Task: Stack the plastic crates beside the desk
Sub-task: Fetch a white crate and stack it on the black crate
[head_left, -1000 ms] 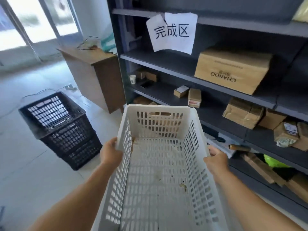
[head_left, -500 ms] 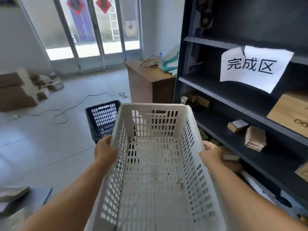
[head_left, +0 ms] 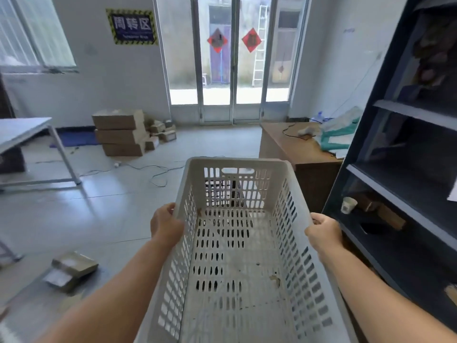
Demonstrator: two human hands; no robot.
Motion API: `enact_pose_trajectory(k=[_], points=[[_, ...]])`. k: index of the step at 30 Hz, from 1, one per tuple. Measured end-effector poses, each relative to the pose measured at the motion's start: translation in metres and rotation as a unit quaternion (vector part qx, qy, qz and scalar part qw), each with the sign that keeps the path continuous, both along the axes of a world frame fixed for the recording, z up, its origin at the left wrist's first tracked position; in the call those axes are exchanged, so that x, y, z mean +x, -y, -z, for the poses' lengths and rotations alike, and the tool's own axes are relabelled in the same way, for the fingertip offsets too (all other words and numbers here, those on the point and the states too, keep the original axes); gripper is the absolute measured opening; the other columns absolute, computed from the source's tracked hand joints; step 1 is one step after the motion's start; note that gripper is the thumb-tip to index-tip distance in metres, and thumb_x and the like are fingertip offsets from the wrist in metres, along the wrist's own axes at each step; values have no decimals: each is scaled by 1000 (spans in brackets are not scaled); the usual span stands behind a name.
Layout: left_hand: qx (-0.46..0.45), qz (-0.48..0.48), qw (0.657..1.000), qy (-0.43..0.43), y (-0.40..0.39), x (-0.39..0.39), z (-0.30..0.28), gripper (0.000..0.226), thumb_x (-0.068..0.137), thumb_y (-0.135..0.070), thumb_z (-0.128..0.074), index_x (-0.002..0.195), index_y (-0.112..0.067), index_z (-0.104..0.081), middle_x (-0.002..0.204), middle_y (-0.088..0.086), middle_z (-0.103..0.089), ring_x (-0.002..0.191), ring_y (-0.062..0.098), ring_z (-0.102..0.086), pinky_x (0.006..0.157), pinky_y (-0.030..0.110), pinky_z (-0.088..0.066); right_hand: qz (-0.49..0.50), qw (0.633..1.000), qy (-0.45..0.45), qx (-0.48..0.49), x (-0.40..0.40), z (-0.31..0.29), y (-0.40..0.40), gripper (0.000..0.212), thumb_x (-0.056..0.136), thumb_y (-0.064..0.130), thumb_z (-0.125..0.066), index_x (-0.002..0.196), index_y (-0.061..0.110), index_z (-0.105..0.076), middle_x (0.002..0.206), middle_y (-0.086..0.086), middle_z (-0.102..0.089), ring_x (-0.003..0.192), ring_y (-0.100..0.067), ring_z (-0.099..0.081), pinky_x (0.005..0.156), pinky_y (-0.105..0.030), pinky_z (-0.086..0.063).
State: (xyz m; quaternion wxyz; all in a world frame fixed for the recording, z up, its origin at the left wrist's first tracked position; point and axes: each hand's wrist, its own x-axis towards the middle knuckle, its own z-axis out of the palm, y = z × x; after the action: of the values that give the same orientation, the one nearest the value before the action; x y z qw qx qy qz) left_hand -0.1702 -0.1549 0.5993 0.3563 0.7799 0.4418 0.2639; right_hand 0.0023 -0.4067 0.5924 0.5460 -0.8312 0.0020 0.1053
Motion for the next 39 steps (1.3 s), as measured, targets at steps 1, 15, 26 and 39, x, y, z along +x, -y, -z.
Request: enact_pose_trajectory(k=[1,15,26,39], points=[[-2,-5,1000,0,-9,5,-2,26,82,3,-54,98,-15,-65,82,6,-58,75,22,-51,65,27,-39,-10,1000,3,2,9,-2,-11,38,86,-9,-49,117,6,-64,86,0,-62,82,-23,-59,65,-31,-47],[-45,-37,997,45,-156,101,-9,33,77,5,-60,110,-1,-65,77,1,-57,75,24,-54,68,27,-42,-27,999,11,23,116,-14,-163,33,82,-11,-51,107,4,-67,70,5,-59,86,-32,-66,81,-44,-55],[-73,-40,996,45,-240,184,24,60,76,-18,-75,130,-3,-52,117,15,-63,99,28,-61,92,39,-50,-34,998,8,55,207,15,-251,41,82,11,-71,120,1,-61,81,4,-59,72,-16,-55,75,-30,-44],[-125,-74,989,19,-328,302,55,56,78,-12,-72,130,-1,-52,110,13,-63,96,28,-61,89,38,-51,-53,997,-45,28,348,60,-359,43,79,9,-71,121,3,-61,83,0,-64,91,-32,-64,89,-47,-53]])
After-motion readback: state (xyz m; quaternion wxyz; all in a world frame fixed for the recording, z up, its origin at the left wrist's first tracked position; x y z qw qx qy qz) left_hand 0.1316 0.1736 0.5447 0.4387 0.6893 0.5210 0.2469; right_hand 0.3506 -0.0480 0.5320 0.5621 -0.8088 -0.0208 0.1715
